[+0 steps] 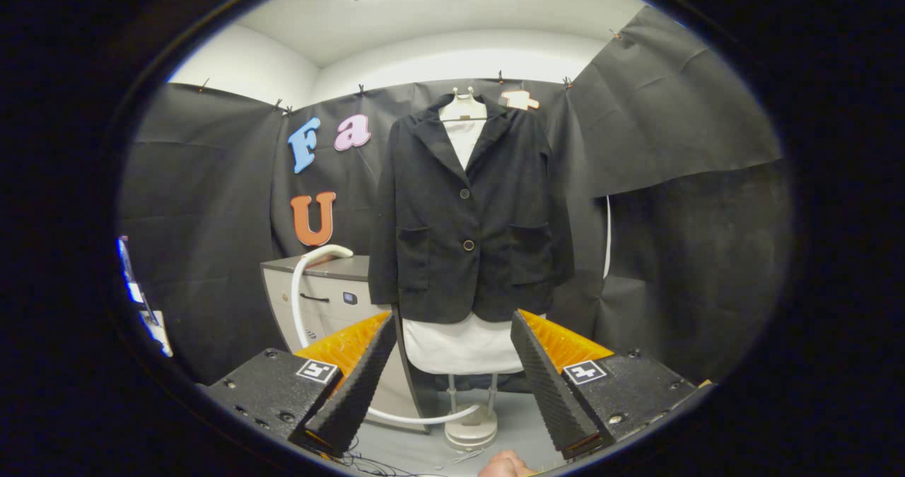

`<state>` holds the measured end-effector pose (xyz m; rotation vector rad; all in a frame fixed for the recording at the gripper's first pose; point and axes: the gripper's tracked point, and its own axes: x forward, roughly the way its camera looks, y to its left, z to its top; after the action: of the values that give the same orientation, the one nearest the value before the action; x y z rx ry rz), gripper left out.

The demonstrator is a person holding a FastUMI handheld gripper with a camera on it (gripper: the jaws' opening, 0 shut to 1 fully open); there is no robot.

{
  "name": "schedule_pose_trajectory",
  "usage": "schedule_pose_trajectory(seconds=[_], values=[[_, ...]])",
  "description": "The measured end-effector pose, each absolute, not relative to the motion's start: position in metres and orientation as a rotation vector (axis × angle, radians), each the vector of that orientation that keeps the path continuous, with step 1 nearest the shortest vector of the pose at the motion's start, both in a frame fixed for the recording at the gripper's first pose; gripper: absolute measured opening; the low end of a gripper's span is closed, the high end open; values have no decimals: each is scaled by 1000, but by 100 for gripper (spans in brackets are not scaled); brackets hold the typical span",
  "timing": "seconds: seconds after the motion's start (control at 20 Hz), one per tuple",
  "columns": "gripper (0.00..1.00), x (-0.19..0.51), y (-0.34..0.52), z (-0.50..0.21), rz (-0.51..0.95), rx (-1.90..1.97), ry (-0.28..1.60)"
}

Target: Iron the clothes twice with a garment steamer, once on the left side and once on the right side.

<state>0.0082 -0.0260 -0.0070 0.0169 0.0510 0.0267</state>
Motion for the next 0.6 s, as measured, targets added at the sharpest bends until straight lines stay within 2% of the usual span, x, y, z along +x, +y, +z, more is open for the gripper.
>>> schedule_pose_trajectory(seconds=[0.6], values=[[100, 9, -28, -3, 16, 13, 73]])
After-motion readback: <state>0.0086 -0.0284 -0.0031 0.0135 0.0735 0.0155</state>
